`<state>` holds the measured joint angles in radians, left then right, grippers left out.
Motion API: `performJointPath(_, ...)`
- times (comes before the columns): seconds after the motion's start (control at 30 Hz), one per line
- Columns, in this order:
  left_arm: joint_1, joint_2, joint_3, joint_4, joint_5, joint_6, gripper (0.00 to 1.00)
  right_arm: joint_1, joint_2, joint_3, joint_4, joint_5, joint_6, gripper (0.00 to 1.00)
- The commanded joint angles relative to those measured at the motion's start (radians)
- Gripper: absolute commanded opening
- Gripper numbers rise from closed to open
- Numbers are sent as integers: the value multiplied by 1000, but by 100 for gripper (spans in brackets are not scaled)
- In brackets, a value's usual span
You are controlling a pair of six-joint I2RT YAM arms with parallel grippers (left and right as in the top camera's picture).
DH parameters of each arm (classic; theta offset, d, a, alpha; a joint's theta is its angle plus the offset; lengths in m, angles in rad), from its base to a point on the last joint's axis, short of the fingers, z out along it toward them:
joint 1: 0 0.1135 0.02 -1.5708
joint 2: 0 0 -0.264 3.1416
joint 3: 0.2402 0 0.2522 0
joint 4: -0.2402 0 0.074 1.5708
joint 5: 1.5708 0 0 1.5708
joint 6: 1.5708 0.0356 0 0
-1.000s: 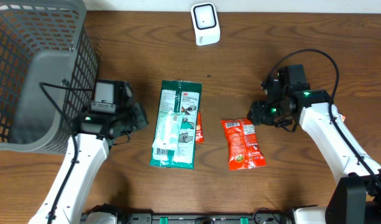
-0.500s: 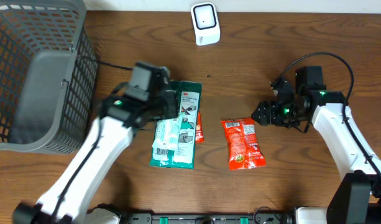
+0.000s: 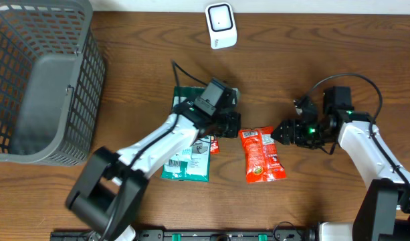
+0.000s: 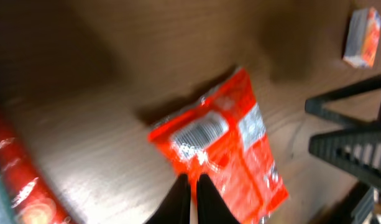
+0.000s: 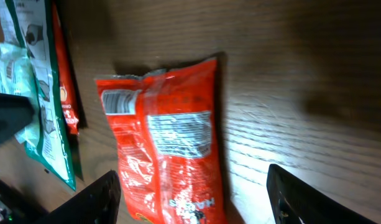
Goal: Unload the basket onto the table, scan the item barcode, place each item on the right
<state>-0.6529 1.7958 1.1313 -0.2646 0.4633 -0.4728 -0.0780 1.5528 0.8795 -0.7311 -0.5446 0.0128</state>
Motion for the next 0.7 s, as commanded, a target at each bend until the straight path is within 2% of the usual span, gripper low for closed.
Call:
performJointPath(0.0, -13, 50, 5, 28, 50, -35, 8, -29, -7, -23, 14, -47, -22, 71)
performJointPath(0.5, -40, 146, 4, 65, 41, -34, 11, -46, 201, -45, 85, -186, -56, 68)
performJointPath(0.67, -40, 146, -9, 64, -9, -34, 11, -51, 251, -45, 88, -235, -75, 65)
